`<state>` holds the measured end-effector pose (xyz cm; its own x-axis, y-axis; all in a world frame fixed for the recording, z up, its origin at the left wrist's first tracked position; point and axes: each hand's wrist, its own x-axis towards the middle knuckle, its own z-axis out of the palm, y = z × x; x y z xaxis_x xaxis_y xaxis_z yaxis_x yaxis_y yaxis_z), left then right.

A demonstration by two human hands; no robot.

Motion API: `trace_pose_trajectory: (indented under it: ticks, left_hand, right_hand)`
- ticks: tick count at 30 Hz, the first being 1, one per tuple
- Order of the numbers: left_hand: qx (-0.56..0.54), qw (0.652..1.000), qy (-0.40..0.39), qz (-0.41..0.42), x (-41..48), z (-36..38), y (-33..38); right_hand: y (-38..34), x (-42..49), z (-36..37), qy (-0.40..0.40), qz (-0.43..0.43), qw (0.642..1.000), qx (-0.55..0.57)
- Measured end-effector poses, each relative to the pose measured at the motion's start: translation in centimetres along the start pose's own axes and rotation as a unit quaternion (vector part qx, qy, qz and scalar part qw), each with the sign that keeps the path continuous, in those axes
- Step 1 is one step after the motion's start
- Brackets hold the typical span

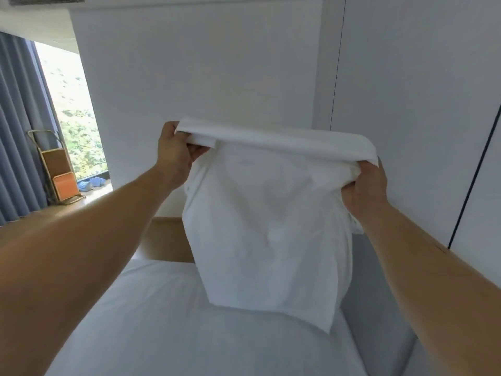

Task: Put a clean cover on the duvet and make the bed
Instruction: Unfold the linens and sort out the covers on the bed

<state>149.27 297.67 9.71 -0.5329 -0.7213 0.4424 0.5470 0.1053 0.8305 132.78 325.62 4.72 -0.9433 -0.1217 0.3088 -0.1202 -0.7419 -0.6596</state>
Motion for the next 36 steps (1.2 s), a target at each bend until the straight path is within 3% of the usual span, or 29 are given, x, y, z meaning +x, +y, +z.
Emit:
trace_pose_trajectory:
  ticks: [6,8,10,12,14,16,17,18,22,24,31,34,36]
  left_hand:
    - [0.163,0.979,0.015,-0.121,-8.9,-7.8,-11.3]
    - [0.270,0.949,-0.001,-0.164,-12.9,-11.2,-15.3]
    - [0.397,0.898,-0.048,-0.186,-17.3,-14.3,-18.3]
    - [0.510,0.829,-0.120,-0.195,-21.7,-17.4,-20.4]
    - [0.604,0.739,-0.221,-0.202,-25.9,-20.5,-22.0]
    - [0.675,0.633,-0.314,-0.212,-30.1,-22.9,-23.1]
    - [0.698,0.589,-0.356,-0.198,-32.1,-23.9,-23.7]
    - [0.712,0.552,-0.395,-0.181,-34.1,-24.6,-24.2]
    - [0.724,0.454,-0.493,-0.163,-41.3,-26.5,-25.4]
    - [0.716,0.422,-0.532,-0.165,-44.3,-27.7,-26.0]
    - [0.697,0.378,-0.581,-0.184,-52.0,-31.9,-29.2]
    - [0.680,0.335,-0.600,-0.257,-54.0,-33.3,-31.3]
    - [0.661,0.320,-0.597,-0.322,-54.1,-33.4,-32.7]
  right_hand:
    - [4.8,-6.4,-10.6,-0.007,0.079,0.974,-0.213]
    - [6.8,-9.4,-14.8,-0.006,0.110,0.947,-0.301]
    - [8.5,-12.3,-18.9,-0.018,0.149,0.907,-0.393]
    - [10.0,-14.6,-23.4,-0.067,0.187,0.823,-0.531]
    - [10.8,-17.2,-28.0,-0.161,0.210,0.681,-0.683]
    - [11.1,-20.5,-31.8,-0.252,0.255,0.534,-0.766]
    - [11.3,-22.2,-33.8,-0.277,0.274,0.480,-0.786]
    - [11.5,-24.1,-35.6,-0.296,0.282,0.451,-0.793]
    - [12.0,-31.8,-40.6,-0.341,0.309,0.419,-0.783]
    - [12.3,-35.3,-42.8,-0.356,0.313,0.401,-0.784]
    - [13.9,-46.0,-46.8,-0.328,0.286,0.345,-0.831]
    - [15.0,-48.8,-47.8,-0.339,0.352,0.275,-0.828]
    - [16.0,-49.4,-47.8,-0.334,0.441,0.261,-0.791]
